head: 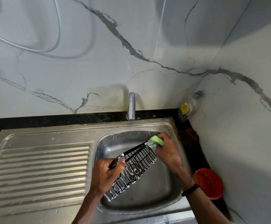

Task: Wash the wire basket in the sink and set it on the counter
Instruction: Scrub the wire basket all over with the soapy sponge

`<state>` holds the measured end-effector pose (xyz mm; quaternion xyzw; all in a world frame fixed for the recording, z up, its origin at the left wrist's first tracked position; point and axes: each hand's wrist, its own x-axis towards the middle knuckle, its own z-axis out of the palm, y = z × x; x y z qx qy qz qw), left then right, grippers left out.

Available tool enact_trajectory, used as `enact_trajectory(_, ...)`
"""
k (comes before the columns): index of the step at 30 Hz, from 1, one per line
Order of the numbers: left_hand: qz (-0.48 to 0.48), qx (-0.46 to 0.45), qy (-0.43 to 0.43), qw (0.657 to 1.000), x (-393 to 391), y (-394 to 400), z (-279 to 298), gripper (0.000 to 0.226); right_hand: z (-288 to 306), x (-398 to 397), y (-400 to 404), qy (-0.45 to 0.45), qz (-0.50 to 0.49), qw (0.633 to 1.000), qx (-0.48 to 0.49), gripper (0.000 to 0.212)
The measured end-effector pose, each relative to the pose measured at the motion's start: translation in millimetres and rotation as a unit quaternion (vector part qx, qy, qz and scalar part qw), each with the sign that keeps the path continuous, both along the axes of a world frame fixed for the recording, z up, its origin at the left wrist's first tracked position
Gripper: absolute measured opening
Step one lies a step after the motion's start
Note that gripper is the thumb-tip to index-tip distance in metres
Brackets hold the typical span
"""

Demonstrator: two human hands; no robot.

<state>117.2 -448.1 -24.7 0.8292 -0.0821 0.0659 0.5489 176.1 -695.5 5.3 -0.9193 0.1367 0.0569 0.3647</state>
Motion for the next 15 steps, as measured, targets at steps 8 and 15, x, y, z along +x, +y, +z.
enact_trajectory(8,0.036,0.047,-0.023,0.998,5.4,2.9,-11.7,0.048,-13.9,-33.0,24.0,0.001,0.07,0.998,0.008,0.02)
enact_trajectory(15,-0.033,0.1,0.028,0.994,8.3,0.3,-13.3,0.057,-12.7,-36.3,-6.3,0.099,0.04,0.994,-0.012,0.027)
